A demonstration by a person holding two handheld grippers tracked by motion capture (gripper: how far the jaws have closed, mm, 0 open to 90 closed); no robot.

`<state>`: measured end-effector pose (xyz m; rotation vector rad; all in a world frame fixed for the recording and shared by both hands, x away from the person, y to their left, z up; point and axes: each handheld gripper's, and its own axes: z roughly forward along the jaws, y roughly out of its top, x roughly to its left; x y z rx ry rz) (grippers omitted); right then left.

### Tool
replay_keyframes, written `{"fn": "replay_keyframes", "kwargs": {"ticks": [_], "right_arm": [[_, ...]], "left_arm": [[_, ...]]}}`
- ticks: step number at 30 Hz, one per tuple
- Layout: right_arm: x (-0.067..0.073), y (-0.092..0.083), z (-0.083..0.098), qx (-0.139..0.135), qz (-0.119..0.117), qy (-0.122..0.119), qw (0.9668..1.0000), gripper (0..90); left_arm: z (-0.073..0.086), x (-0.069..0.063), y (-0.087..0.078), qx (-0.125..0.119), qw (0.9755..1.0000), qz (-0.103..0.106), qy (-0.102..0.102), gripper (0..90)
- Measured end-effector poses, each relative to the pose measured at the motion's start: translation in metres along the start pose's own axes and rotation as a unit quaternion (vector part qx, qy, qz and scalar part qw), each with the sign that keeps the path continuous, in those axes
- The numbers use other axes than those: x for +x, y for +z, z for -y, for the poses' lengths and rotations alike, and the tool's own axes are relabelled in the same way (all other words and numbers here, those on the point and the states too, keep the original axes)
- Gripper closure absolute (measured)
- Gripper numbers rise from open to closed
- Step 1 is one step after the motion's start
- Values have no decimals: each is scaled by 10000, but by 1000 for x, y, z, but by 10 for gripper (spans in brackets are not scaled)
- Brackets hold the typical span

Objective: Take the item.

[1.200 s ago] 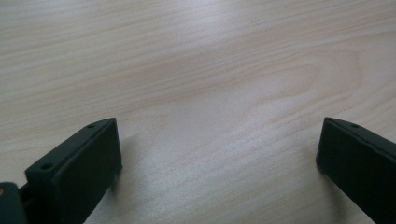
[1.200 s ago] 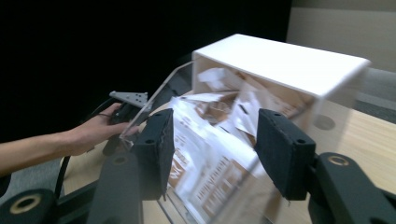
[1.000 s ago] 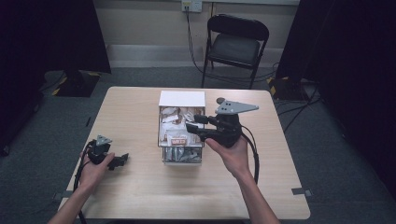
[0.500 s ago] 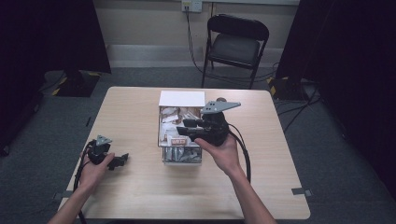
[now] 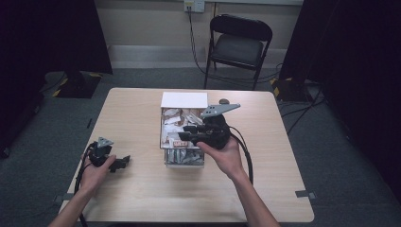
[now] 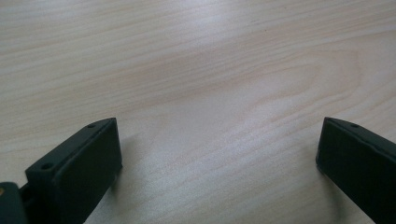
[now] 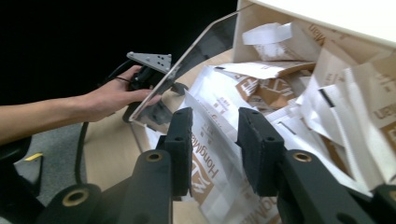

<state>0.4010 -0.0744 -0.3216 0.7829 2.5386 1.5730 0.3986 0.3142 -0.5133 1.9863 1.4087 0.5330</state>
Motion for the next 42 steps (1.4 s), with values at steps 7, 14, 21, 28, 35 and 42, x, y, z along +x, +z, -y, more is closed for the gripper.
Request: {"fn": "replay_keyframes", "kwargs": {"ticks": [7,14,21,28,35,42], "right_arm": [[4,3,0,80,-125,-125,9998,730],[6,7,-1,184,-188,-197,9995,800],[6,6,2,212,-238,-168,9994,841],[5,4,3,212,-228,-118,9994,889],[4,1,3,90,-118,-111,9998,900],[2,-2,2,-64,-81,-136,9999,900]], "left_arm": [[0,0,0,11,10000,8,19,0],[0,0,0,9,10000,2,15,0],[0,0,0,9,10000,0,14,0],[0,0,0,8,10000,3,14,0],[0,0,0,10,10000,2,14,0],[0,0,0,0,10000,1,-2,0]]}}
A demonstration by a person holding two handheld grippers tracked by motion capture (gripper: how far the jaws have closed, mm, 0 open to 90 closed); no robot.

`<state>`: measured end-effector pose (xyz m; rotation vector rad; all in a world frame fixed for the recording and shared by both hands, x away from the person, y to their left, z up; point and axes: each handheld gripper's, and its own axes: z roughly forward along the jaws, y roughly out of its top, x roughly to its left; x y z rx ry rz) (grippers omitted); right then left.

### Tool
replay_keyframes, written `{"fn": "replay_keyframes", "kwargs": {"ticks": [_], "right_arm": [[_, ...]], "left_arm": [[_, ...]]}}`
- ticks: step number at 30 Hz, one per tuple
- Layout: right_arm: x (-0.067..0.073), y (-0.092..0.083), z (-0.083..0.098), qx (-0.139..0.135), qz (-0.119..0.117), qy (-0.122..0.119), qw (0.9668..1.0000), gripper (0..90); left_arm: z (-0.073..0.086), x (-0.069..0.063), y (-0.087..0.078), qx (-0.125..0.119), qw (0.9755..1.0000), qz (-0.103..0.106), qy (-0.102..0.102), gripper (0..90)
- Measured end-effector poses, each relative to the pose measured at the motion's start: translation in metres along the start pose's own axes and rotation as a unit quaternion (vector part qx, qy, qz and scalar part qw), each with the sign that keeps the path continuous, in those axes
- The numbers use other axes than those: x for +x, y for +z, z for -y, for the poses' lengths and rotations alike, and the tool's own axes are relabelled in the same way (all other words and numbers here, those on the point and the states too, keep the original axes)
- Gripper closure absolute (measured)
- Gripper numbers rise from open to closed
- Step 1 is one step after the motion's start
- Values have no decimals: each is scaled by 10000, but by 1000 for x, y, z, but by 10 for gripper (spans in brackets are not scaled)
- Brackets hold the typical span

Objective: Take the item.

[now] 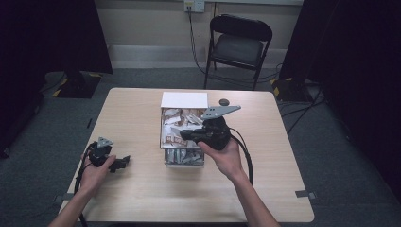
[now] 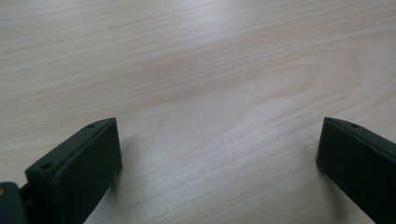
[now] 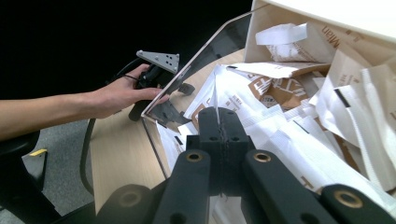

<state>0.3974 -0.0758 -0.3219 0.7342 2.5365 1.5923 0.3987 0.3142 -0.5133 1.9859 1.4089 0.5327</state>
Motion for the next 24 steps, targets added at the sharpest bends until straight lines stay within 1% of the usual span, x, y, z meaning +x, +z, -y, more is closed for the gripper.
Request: {"fn": "replay_keyframes", "kwargs": {"ticks": [14,24], "right_arm": [[-3,-9,0,-188,90,5,9998,900],[-4,-18,-3,-336,132,0,9993,900]], "left_arm": [[0,0,0,3,10000,1,14,0],[0,0,0,0,10000,-1,1,0]]}}
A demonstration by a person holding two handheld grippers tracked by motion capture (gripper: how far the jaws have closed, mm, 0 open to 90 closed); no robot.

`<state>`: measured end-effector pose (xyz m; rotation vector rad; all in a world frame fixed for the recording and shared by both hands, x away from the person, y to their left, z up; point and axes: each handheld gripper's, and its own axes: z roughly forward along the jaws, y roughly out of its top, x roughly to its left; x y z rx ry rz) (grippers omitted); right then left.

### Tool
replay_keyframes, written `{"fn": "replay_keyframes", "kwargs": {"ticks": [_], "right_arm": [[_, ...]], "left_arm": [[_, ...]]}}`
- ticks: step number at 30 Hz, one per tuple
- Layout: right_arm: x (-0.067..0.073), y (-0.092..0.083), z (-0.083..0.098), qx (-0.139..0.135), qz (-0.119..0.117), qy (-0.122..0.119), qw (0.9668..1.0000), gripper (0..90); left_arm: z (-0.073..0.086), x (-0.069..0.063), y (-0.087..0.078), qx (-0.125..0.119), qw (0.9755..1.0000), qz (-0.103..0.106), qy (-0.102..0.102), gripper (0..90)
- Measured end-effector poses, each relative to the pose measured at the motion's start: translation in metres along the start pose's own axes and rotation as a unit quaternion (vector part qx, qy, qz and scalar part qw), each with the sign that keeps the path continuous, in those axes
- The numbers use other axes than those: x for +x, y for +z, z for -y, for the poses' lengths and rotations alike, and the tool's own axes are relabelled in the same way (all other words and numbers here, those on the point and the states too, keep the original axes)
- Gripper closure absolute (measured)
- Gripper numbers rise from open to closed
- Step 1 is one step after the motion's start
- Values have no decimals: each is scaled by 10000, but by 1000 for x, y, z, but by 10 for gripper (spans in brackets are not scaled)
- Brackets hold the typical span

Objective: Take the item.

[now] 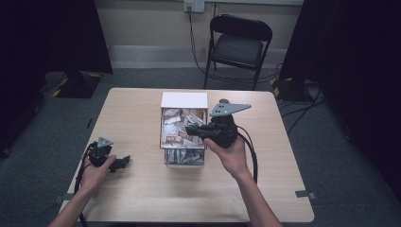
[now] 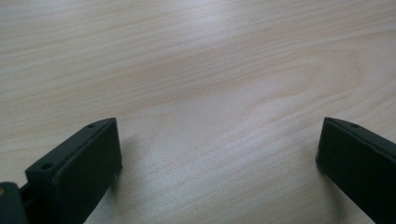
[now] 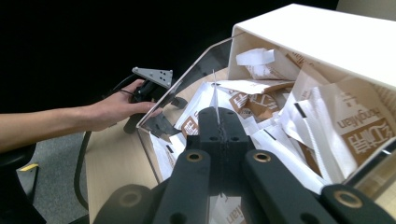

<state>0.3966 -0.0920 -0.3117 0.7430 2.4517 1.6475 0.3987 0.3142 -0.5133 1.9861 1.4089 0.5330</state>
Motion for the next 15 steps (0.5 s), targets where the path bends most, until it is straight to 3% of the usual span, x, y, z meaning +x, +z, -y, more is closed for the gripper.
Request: {"fn": "replay_keyframes", "kwargs": {"ticks": [15], "right_arm": [[-1,-18,-4,-235,101,-33,9997,900]], "left_arm": [[0,0,0,8,10000,3,13,0]]}}
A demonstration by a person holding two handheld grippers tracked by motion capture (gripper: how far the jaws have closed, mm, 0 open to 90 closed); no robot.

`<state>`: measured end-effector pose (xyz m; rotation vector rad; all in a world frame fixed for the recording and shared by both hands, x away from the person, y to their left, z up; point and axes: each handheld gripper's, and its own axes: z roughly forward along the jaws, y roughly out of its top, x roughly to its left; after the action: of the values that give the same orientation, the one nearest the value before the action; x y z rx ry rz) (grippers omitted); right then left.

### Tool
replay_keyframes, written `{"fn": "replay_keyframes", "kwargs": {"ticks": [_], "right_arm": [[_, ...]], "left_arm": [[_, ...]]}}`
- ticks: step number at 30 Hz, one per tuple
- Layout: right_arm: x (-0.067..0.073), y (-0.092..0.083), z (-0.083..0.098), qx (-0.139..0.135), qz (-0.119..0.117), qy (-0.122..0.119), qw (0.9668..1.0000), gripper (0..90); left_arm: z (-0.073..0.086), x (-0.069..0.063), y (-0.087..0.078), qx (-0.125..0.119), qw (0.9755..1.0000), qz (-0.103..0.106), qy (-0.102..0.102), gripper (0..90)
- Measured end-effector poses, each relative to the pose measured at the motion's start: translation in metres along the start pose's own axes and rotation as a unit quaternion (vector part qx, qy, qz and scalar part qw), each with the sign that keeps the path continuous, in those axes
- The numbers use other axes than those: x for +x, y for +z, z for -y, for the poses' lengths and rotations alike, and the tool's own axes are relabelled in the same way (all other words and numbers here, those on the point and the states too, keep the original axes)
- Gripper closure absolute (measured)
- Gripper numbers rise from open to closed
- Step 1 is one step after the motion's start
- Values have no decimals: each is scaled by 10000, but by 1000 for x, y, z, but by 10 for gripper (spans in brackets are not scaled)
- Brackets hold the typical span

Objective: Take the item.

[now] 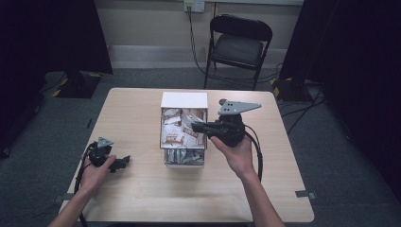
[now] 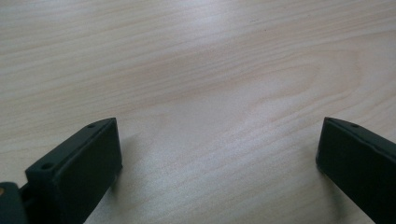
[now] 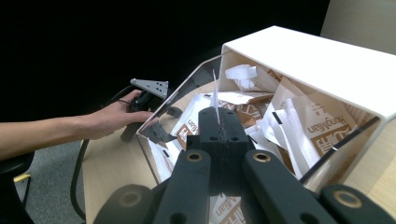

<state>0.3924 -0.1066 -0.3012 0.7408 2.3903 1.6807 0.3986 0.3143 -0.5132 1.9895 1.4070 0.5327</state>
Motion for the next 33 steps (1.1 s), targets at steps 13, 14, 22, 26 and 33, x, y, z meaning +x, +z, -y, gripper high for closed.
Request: {"fn": "replay_keyframes", "kwargs": {"ticks": [13,14,22,26,33], "right_arm": [[4,-15,-6,-159,-8,-64,9999,900],[4,-15,-6,-159,-9,-71,9998,900],[8,-25,-8,-227,29,-134,9996,900],[11,-30,-11,-264,43,-191,9995,900],[10,-40,-15,-326,172,-152,9992,900]], "left_arm": [[0,0,0,1,10000,-1,1,0],[0,0,0,2,10000,0,3,0],[0,0,0,2,10000,6,5,0],[0,0,0,-8,10000,-3,-11,0],[0,0,0,-9,10000,-2,-13,0]]}}
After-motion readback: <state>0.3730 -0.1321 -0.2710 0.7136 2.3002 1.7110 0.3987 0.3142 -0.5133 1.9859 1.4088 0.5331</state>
